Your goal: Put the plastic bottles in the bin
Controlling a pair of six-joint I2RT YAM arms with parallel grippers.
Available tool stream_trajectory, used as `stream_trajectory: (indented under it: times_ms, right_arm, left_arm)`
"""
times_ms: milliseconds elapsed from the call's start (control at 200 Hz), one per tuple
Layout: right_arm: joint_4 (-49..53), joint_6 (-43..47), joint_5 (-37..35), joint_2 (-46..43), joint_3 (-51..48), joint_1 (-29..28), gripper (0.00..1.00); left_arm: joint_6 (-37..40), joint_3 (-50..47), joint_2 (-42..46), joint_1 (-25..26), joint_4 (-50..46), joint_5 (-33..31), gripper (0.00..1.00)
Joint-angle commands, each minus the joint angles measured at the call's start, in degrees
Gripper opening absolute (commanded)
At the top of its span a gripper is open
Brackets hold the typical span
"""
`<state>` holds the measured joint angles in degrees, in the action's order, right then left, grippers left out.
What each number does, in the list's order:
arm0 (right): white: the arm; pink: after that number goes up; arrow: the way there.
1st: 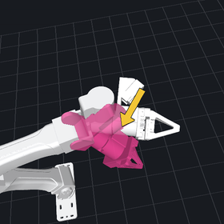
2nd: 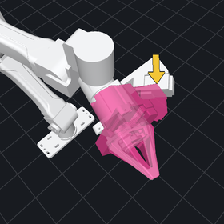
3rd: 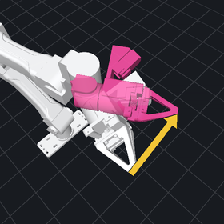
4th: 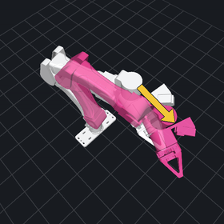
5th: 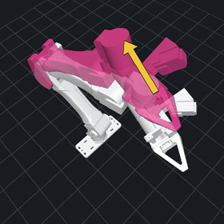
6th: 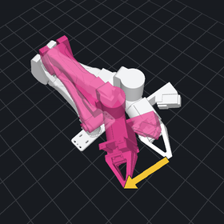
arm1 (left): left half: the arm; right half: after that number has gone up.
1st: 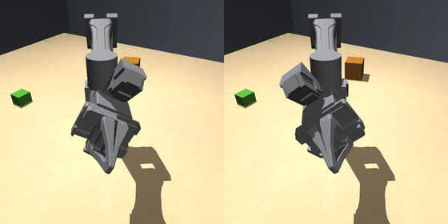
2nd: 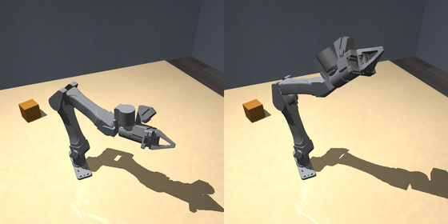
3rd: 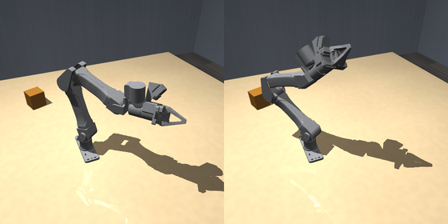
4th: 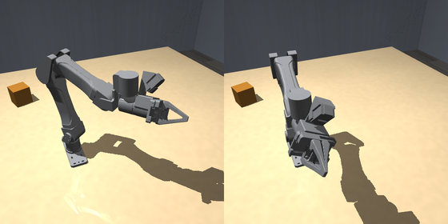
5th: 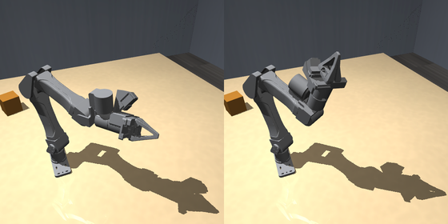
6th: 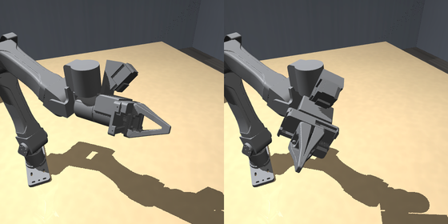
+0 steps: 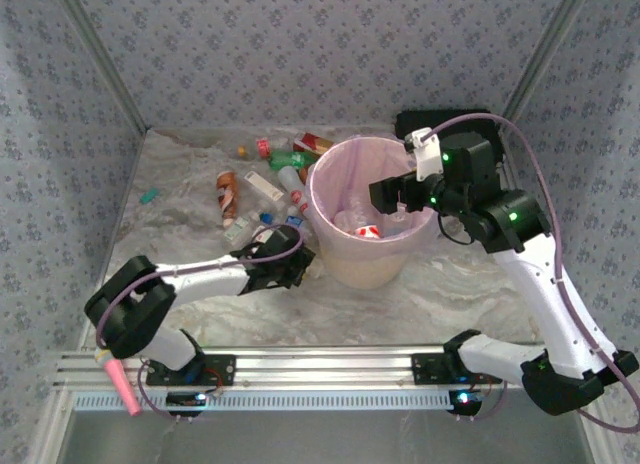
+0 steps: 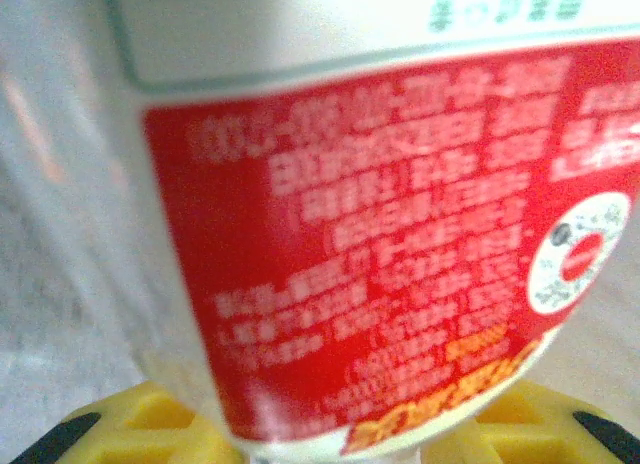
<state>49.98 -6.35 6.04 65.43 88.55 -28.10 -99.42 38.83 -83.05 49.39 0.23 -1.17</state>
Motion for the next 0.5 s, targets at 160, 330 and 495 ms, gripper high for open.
stream_trajectory:
  times_ms: [160,330,495]
  right_arm:
    - [-1.19,-1.6,5.75,4.02,7.58,-1.09,0.99]
    - [0.63,-4.5,11.04,10.86,15.56,-3.74,0.99]
    - [2.07,-8.81,20.54,19.17,23.77,-4.97,1.0]
  left_arm:
    - [9.96,3.13,18.08,3.36,-18.83,-14.96,0.3]
    - [37.24,4.84,27.04,1.52,-15.62,-16.77,0.2]
    - [56.36,7.33,31.37,-7.65,-12.18,-1.37,0.01]
